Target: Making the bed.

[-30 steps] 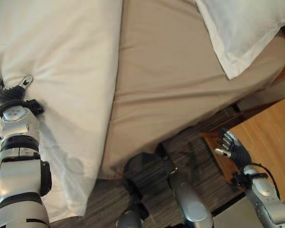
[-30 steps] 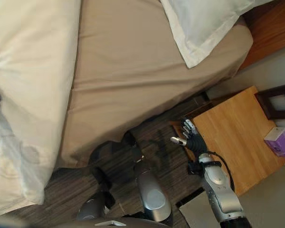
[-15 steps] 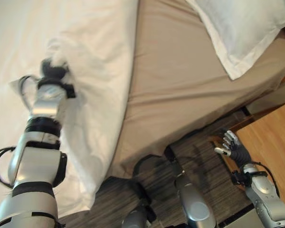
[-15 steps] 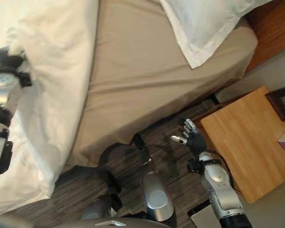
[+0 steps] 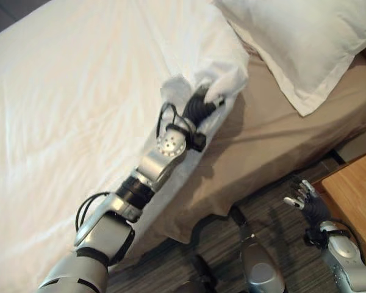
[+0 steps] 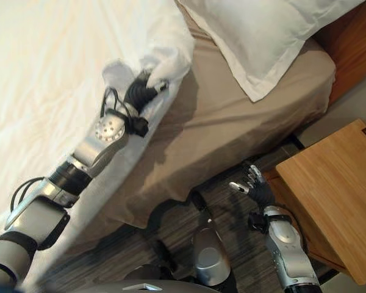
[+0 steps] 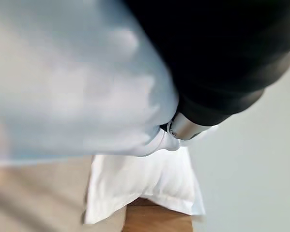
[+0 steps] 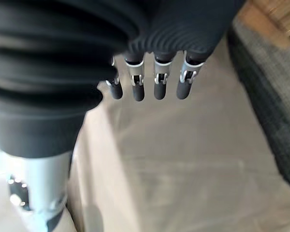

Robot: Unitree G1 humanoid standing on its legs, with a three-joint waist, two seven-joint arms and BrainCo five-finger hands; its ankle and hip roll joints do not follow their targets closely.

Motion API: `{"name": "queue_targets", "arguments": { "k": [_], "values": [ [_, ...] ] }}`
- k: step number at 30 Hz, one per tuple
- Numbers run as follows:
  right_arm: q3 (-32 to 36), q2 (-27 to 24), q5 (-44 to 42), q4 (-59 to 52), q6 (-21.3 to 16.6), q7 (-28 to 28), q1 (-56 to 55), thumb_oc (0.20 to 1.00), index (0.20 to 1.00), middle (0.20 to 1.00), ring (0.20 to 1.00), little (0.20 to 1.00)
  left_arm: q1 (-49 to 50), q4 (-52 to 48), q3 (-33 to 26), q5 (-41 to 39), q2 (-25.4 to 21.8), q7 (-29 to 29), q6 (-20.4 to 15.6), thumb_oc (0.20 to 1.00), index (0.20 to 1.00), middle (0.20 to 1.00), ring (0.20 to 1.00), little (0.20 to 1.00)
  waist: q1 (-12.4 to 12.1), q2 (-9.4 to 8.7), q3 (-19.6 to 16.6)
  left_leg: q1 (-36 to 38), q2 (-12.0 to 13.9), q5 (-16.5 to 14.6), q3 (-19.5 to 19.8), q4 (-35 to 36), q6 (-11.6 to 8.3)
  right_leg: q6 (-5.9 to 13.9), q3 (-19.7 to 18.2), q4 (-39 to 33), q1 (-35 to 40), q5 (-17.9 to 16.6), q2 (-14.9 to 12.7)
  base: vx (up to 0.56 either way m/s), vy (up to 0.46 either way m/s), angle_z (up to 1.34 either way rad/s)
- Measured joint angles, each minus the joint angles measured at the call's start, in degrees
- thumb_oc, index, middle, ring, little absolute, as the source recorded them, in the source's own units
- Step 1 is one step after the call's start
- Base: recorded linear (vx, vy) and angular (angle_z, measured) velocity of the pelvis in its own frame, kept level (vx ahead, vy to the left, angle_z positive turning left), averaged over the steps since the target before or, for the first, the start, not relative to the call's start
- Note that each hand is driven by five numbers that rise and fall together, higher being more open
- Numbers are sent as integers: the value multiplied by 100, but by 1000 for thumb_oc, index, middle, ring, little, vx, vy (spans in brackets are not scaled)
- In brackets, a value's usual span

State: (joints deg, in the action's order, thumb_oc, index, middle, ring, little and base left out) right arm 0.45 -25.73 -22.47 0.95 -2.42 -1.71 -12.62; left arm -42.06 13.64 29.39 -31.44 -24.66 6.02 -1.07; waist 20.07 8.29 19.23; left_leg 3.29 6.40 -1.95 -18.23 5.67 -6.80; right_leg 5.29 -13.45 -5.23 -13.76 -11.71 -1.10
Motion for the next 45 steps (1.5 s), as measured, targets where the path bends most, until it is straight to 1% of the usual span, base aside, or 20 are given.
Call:
{"name": "queue_targets", "arguments": {
  "k": [4, 7, 8, 11, 14, 15, 20, 23, 24, 27, 31, 32, 35, 37, 40, 41, 42, 43, 44, 45],
  "values": [
    [112, 257, -9, 9, 77, 63, -207, 1000, 1000, 1000, 1000, 1000, 1163, -604, -15, -558, 72, -34, 126, 200, 200, 200, 200, 200, 20, 4, -10, 81, -5, 7, -48, 0, -10, 4, -87, 6, 30, 3, 24, 10, 22, -8],
    [80, 402, -118, 266, 93, 200, -193, 1000, 1000, 1000, 1000, 1000, 1258, -605, 86, -688, 264, -50, 172, 200, 200, 200, 200, 200, 6, -7, -17, 141, -25, -8, -24, 0, 12, 37, -63, 15, 117, 30, -6, 16, 13, 5],
    [12, 441, -275, 443, 95, 260, -145, 1000, 1000, 1000, 1000, 1000, 1257, -601, 121, -827, 322, -50, 180, 1000, 1000, 1000, 1000, 1000, 3, -9, -26, 189, -35, -31, -28, 0, 19, 46, -79, 24, 148, 46, -10, 22, 20, -5],
    [-135, 426, -400, 627, 112, 341, -62, 1000, 1000, 1000, 1000, 1000, 1180, -589, 241, -883, 488, -104, 225, 1000, 1000, 1000, 1000, 1000, 45, -6, -51, 206, -70, -61, -64, 0, 51, 74, -119, 38, 147, 69, -36, -1, 19, -6],
    [-230, 413, -511, 629, 118, 396, -2, 1000, 1000, 1000, 1000, 1000, 982, -589, 698, -887, 834, -294, 267, 1000, 1000, 1000, 1000, 1000, 74, -17, -66, 212, -104, -81, -87, -1, 81, 128, -122, 57, 146, 77, -66, 0, 0, 0],
    [-300, 418, -522, 624, 117, 386, 48, 1000, 1000, 1000, 1000, 1000, 826, -589, 997, -906, 1066, -357, 302, 1000, 1000, 1000, 1000, 1000, 128, -25, -98, 209, -120, -95, -115, -1, 94, 147, -133, 60, 139, 91, -80, 0, 0, 0],
    [-323, 427, -590, 641, 115, 384, 1, 1000, 1000, 1000, 1000, 1000, 532, -677, 1277, -1142, 1451, -506, 304, 1000, 1000, 1000, 1000, 1000, 257, -40, -178, 231, -134, -126, -140, -1, 100, 144, -147, 65, 146, 128, -92, 5, 2, -3],
    [-338, 426, -840, 676, 116, 412, 9, 1000, 1000, 1000, 1000, 1000, 224, -1079, 1488, -1462, 1924, -640, 285, 1000, 1000, 1000, 1000, 1000, 276, -49, -199, 242, -158, -134, -135, -1, 111, 156, -159, 94, 145, 146, -112, -5, 3, -2],
    [-350, 425, -958, 673, 116, 430, 42, 1000, 1000, 1000, 1000, 1000, 47, -1260, 1583, -1581, 2211, -644, 275, 1000, 1000, 1000, 1000, 1000, 274, -58, -203, 270, -174, -159, -138, 0, 153, 166, -187, 128, 144, 157, -113, -9, 3, -7],
    [-351, 424, -1012, 671, 115, 478, 75, 1000, 1000, 1000, 1000, 1000, -96, -1428, 1584, -1692, 2453, -649, 220, 1000, 1000, 1000, 1000, 1000, 289, -63, -228, 281, -164, -185, -151, 0, 159, 174, -219, 154, 157, 167, -115, -2, -3, -5],
    [-294, 421, -1013, 692, 113, 674, 97, 1000, 1000, 1000, 1000, 1000, -31, -1645, 1617, -2029, 2479, -623, 150, 1000, 1000, 1000, 1000, 1000, 285, -86, -298, 303, -166, -184, -127, 0, 158, 176, -204, 164, 190, 167, -135, -11, 5, 4],
    [-286, 421, -1038, 789, 94, 785, 191, 1000, 1000, 1000, 1000, 1000, -36, -1683, 1759, -2057, 2479, -619, 149, 1000, 1000, 1000, 1000, 1000, 261, -110, -303, 299, -175, -172, -113, 0, 175, 176, -198, 172, 190, 167, -147, -15, 19, 5],
    [-244, 423, -1366, 1010, 77, 1049, 482, 1000, 1000, 1000, 1000, 1000, -85, -1770, 1938, -2241, 2490, -629, 185, 1000, 1000, 1000, 1000, 1000, 267, -143, -319, 296, -198, -150, -35, 0, 206, 179, -160, 195, 201, 169, -180, -8, 8, 8],
    [-143, 417, -1419, 1060, 53, 1167, 607, 1000, 1000, 1000, 1000, 1000, -84, -1837, 1904, -2242, 2446, -632, 185, 1000, 1000, 1000, 1000, 1000, 234, -146, -330, 299, -203, -140, -15, 0, 221, 183, -140, 200, 217, 172, -195, 4, -3, 8],
    [202, 399, -1387, 1035, 0, 1302, 703, 1000, 1000, 1000, 1000, 1000, 127, -2204, 1444, -2244, 2020, -704, 174, 1000, 1000, 1000, 1000, 1000, 99, -140, -338, 323, -199, -126, 27, 0, 240, 184, -101, 196, 272, 171, -201, 0, -24, 6],
    [614, 348, -1228, 1038, -126, 1419, 674, 1000, 1000, 1000, 1000, 1000, 684, -2360, 673, -2242, 1484, -693, 71, 1000, 1000, 1000, 1000, 1000, -66, -148, -374, 376, -169, -120, 81, 1, 245, 179, -43, 208, 345, 172, -177, -12, -49, 13],
    [750, 289, -1110, 992, -149, 1502, 664, 1000, 1000, 1000, 1000, 1000, 999, -2392, 274, -2239, 1265, -701, 24, 1000, 1000, 1000, 1000, 1000, -180, -163, -379, 373, -161, -115, 148, 1, 255, 179, 7, 188, 371, 172, -181, -8, -53, 22],
    [1273, 181, -855, 923, -192, 1597, 699, 360, 360, 360, 360, 360, 2117, -2422, -782, -2240, 980, -702, -70, 1000, 1000, 1000, 1000, 1000, -372, -171, -434, 367, -125, -111, 225, 1, 259, 177, 94, 121, 419, 170, -174, -11, -37, 27],
    [1649, 88, -696, 841, -205, 1670, 743, 200, 200, 200, 200, 200, 2997, -2399, -1484, -2244, 866, -687, -131, 1000, 1000, 1000, 1000, 1000, -503, -143, -464, 371, -99, -110, 316, 1, 259, 170, 164, 90, 482, 165, -168, -19, -43, 28],
    [2036, -136, -487, 535, -214, 1795, 818, 200, 200, 200, 200, 200, 4426, -2431, -2400, -2388, 840, -663, -178, 1000, 1000, 1000, 1000, 1000, -708, -113, -510, 353, -54, -114, 361, 1, 257, 162, 212, 12, 528, 164, -174, -24, -55, 35]
  ]
}}
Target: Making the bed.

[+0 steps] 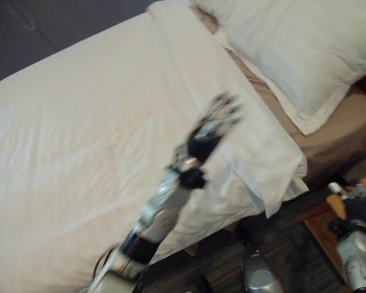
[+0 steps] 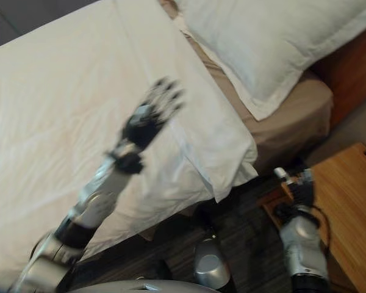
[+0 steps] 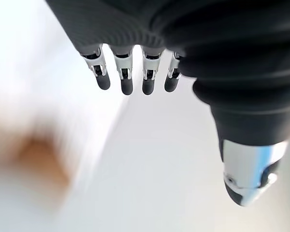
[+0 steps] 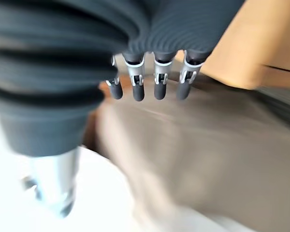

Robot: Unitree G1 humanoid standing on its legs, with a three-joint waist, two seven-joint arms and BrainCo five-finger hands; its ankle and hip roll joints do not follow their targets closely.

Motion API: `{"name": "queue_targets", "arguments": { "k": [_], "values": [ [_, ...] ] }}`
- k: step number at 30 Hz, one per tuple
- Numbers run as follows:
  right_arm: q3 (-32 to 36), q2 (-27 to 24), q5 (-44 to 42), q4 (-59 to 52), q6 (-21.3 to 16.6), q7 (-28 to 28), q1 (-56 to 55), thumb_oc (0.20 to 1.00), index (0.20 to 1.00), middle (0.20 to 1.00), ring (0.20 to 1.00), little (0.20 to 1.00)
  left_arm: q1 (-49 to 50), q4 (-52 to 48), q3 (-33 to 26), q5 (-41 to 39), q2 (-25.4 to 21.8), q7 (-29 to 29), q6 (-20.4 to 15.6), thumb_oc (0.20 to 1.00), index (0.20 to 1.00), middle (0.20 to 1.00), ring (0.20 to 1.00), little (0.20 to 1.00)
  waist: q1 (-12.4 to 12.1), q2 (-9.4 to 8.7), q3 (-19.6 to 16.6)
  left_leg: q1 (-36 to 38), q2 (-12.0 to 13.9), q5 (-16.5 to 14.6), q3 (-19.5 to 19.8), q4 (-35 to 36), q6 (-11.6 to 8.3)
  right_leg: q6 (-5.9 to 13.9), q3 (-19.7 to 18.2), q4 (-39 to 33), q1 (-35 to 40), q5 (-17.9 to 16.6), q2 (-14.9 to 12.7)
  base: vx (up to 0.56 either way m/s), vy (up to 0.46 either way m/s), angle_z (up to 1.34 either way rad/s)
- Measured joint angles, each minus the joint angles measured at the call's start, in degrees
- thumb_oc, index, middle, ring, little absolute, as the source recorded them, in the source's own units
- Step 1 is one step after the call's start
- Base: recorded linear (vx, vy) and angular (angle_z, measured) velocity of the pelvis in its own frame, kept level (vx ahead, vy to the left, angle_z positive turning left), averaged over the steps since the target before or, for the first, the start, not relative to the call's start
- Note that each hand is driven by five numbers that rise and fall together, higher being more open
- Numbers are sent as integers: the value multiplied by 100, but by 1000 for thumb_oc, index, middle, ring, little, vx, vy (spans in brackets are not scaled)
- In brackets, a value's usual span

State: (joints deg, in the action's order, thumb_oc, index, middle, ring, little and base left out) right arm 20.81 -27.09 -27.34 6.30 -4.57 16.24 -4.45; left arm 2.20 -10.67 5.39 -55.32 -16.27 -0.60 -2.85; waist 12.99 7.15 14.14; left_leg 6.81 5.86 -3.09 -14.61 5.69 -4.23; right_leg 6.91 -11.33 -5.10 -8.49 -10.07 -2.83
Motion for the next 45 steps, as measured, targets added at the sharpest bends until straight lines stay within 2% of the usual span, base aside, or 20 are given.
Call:
{"name": "queue_targets", "arguments": {
  "k": [1, 2, 3, 4, 5, 8, 12, 16, 20, 22, 23, 25, 29, 32, 35, 38, 39, 41, 43, 45],
  "values": [
    [376, -210, 66, -271, -193, 50, 190, 200, 200, 200, 200, 200, 1500, 138, -709, -89, -148, 82, -15, 1000, 1000, 1000, 1000, 1000, -218, -91, -32, -44, -2, 18, 94, -4, -17, -78, 83, -49, -4, -51, 8, -15, -49, 41],
    [477, -299, 65, -269, -288, 92, 284, 200, 200, 200, 200, 200, 1826, 304, -859, -89, -240, 146, 29, 1000, 1000, 1000, 1000, 1000, -365, -136, -50, -69, -6, 73, 149, -18, -92, -109, 154, -49, 2, -87, 2, -9, -40, 47],
    [451, -386, 23, -253, -340, 80, 477, 200, 200, 200, 200, 200, 2020, 495, -944, -87, -345, 192, 33, 1000, 1000, 1000, 1000, 1000, -598, -200, -72, -86, -12, 84, 213, -33, -90, -110, 203, -49, 14, -88, -14, 3, -36, 30],
    [451, -386, 23, -253, -340, 80, 477, 200, 200, 200, 200, 200, 2020, 495, -944, -87, -345, 192, 33, 1000, 1000, 1000, 1000, 1000, -598, -200, -72, -86, -12, 84, 213, -33, -90, -110, 203, -49, 14, -88, -14, 6, -30, 38],
    [-35, -432, -199, -265, -368, -114, 951, 200, 200, 200, 200, 200, 2069, 716, -893, -87, -395, 248, 79, 1000, 1000, 1000, 1000, 1000, -934, -286, -116, -85, -33, 99, 333, -33, -68, -87, 328, -50, 101, -64, -85, -3, -36, 42],
    [-817, -341, -460, -266, -327, -520, 1222, 200, 200, 200, 200, 200, 1735, 559, -325, -89, -288, 230, 105, 1000, 1000, 1000, 1000, 1000, -1181, -314, -130, -186, -98, 118, 526, -2, 19, -13, 495, -52, 150, 10, -220, -30, -37, 40],
    [-1333, -327, -773, 40, -66, -896, 1142, 200, 200, 200, 200, 200, 1383, 419, -57, -91, -187, 190, 184, 1000, 1000, 1000, 1000, 1000, -1157, -318, -136, -265, -160, 168, 724, -6, 26, -4, 655, -57, 173, 15, -327, -35, -31, 23],
    [-1557, -453, -993, 924, 64, -912, 1442, 200, 200, 200, 200, 200, 1218, 454, 62, -90, -296, 190, 177, 1000, 1000, 1000, 1000, 1000, -1160, -295, -137, -280, -173, 184, 741, -33, 46, 2, 675, -64, 153, 19, -334, -36, -13, 2],
    [-1536, -662, -1381, 2236, 130, -751, 2249, 200, 200, 200, 200, 200, 1130, 482, 175, -280, -385, 146, 222, 1000, 1000, 1000, 1000, 1000, -1166, -81, -69, -431, -185, 189, 732, -25, 49, 13, 672, -73, -18, 1, -346, -51, -9, -2],
    [-1559, -847, -1462, 2668, 97, -725, 2477, 200, 200, 200, 200, 200, 1100, 486, 214, -311, -382, 140, 212, 1000, 1000, 1000, 1000, 1000, -1244, 81, 10, -463, -212, 208, 728, -18, 54, 8, 694, -81, -40, -11, -354, -26, -6, 4],
    [-1643, -1005, -1582, 3375, 57, -795, 2718, 200, 200, 200, 200, 200, 1024, 586, 282, -315, -367, 142, 208, 1000, 1000, 1000, 1000, 1000, -1299, 202, 42, -469, -216, 216, 726, -32, 52, 14, 691, -84, -72, -6, -350, 0, 0, 0],
    [-1552, -969, -1799, 3786, 8, -813, 2879, 200, 200, 200, 200, 200, 1050, 661, 342, -417, -303, 146, 210, 1000, 1000, 1000, 1000, 1000, -1344, 305, 43, -509, -208, 216, 723, -32, 52, 7, 687, -72, -114, -12, -338, 0, 0, 0],
    [-1206, -572, -2126, 3847, -171, -1162, 2757, 200, 200, 200, 200, 200, 948, 693, 352, -480, -133, 136, 220, 1000, 1000, 1000, 1000, 1000, -1283, 298, 50, -502, -181, 217, 689, -33, 39, -13, 644, -64, -137, -26, -297, 80, -19, -7],
    [-967, 290, -2104, 3431, -248, -1748, 1880, 200, 200, 200, 200, 200, 924, 736, 201, -474, 118, 58, 217, 1000, 1000, 1000, 1000, 1000, -1107, 15, 0, -344, -83, 152, 587, -33, -50, -49, 609, -61, -27, 32, -184, 78, -29, -12],
    [-763, 720, -2100, 3593, -228, -2060, 1352, 200, 200, 200, 200, 200, 919, 761, 206, -464, 154, 29, 221, 1000, 1000, 1000, 1000, 1000, -947, -272, -151, -243, -23, 114, 568, -32, -87, -73, 603, -60, 57, 64, -123, 67, -4, -7],
    [-607, 813, -2102, 4007, -61, -2048, 949, 200, 200, 200, 200, 200, 886, 803, 187, -454, 152, 24, 220, 1000, 1000, 1000, 1000, 1000, -832, -399, -225, -212, -24, 97, 569, -31, -112, -56, 601, -61, 96, 82, -132, 59, 21, -4],
    [8, 1013, -2170, 4825, 235, -1821, 496, 200, 200, 200, 200, 200, 963, 828, 101, -425, 150, 26, 220, 1000, 1000, 1000, 1000, 1000, -819, -461, -248, -147, -34, 69, 471, -31, -95, -50, 534, -61, 125, 84, -126, 28, 8, -17],
    [-27, 1085, -2264, 5262, 469, -1601, -192, 200, 200, 200, 200, 200, 986, 919, 93, -406, 147, 28, 219, 1000, 1000, 1000, 1000, 1000, -818, -339, -186, -64, -43, 37, 417, -1, -68, -41, 471, -61, 193, 91, -131, 18, 47, -22],
    [78, 1177, -2334, 5097, 583, -1362, -594, 200, 200, 200, 200, 200, 1076, 927, 77, -231, 126, 38, 220, 1000, 1000, 1000, 1000, 1000, -597, -286, -168, 38, -71, 15, 383, 1, -68, -39, 408, -60, 235, 79, -129, 4, 40, -24],
    [122, 1213, -2287, 3899, 493, -945, -992, 200, 200, 200, 200, 200, 1131, 931, 100, 84, 122, 36, 264, 1000, 1000, 1000, 1000, 1000, -344, -250, -167, 122, -44, -81, 244, 4, -4, -6, 277, -62, 290, 126, -111, -10, 54, -36]
  ]
}}
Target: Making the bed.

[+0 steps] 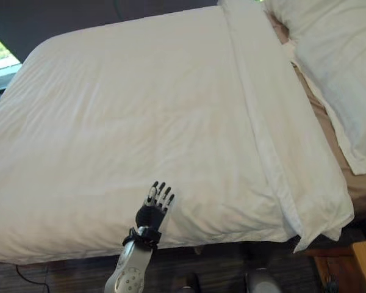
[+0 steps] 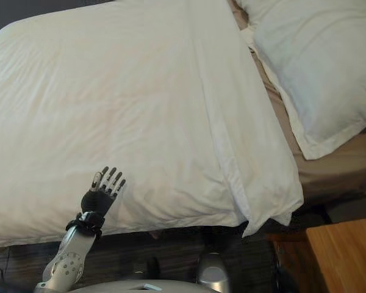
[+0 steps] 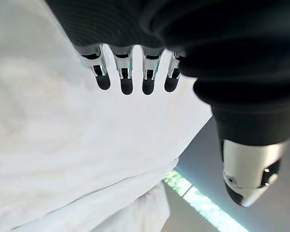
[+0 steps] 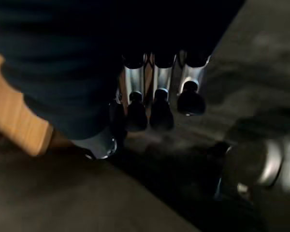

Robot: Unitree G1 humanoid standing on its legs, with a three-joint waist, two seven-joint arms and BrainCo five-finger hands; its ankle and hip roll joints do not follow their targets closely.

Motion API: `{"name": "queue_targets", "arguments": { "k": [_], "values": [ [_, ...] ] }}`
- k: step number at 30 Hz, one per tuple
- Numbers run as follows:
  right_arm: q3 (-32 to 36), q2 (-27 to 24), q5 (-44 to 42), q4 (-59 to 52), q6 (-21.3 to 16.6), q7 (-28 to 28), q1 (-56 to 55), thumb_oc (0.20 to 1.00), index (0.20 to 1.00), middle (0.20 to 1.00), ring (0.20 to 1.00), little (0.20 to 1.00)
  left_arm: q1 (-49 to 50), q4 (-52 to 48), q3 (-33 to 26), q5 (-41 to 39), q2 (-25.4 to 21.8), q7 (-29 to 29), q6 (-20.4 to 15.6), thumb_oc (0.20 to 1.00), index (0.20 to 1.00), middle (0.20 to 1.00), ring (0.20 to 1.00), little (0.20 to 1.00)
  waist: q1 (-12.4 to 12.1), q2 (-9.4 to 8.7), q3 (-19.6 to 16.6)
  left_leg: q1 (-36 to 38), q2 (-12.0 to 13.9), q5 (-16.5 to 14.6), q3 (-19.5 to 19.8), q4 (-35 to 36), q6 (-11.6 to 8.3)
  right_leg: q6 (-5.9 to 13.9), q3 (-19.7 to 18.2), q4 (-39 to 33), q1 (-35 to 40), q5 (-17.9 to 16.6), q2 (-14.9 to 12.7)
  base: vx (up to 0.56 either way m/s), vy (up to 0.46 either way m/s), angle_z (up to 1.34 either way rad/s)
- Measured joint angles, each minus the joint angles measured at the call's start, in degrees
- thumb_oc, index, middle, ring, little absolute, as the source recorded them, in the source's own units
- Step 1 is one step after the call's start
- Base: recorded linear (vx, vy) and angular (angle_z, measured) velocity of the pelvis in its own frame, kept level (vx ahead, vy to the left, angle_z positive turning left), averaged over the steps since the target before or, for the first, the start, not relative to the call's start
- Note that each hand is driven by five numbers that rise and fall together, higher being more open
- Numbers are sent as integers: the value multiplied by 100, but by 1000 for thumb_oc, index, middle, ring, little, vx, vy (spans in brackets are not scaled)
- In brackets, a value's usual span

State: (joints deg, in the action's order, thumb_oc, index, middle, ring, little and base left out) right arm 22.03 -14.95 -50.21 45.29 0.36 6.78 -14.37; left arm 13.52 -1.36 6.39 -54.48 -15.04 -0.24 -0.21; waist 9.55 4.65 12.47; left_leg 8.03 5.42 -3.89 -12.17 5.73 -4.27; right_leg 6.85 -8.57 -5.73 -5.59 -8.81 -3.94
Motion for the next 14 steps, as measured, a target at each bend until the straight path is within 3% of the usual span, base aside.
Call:
{"name": "queue_targets", "arguments": {
  "k": [2, 5, 7, 10, 14],
  "values": [
    [31, -103, 189, -1229, -366, 167, -43, 1000, 1000, 1000, 1000, 1000, -70, -6, 5, 232, 37, -11, 43, 1000, 1000, 1000, 1000, 1000, 132, 21, -54, 54, 3, -3, -77, 0, 13, 9, -4, 2, 24, -6, -6, -40, 65, -19],
    [-9, -368, 1256, -3316, -502, 694, 144, 1000, 1000, 1000, 1000, 1000, -53, 21, 60, 630, 141, -18, 104, 1000, 1000, 1000, 1000, 1000, 120, 68, -127, 117, -2, 4, -76, -2, 17, 2, -24, 3, 75, -31, -17, -27, 51, 1],
    [-155, -666, 2099, -4445, -822, 753, 602, 1000, 1000, 1000, 1000, 1000, 44, 62, 293, 826, 183, -50, 209, 1000, 1000, 1000, 1000, 1000, 79, 90, -332, 133, -10, 15, 4, -3, 28, -8, 16, 2, 115, -34, 18, -38, 36, 14],
    [-509, -688, 2533, -5027, -934, 571, 933, 1000, 1000, 1000, 1000, 1000, 63, 64, 299, 855, 239, -76, 217, 1000, 1000, 1000, 1000, 1000, -88, 116, -418, 160, -7, 38, 44, -3, 38, -11, 73, 2, 187, -36, 13, -51, 20, 13],
    [-1547, -539, 2674, -4806, -846, 102, 866, 1000, 1000, 1000, 1000, 1000, 69, 105, 520, 866, 243, -96, 221, 1000, 1000, 1000, 1000, 1000, -214, -54, -491, 229, -4, 46, 74, -4, 37, -13, 135, 2, 279, -33, -1, -49, 2, 6]
  ]
}}
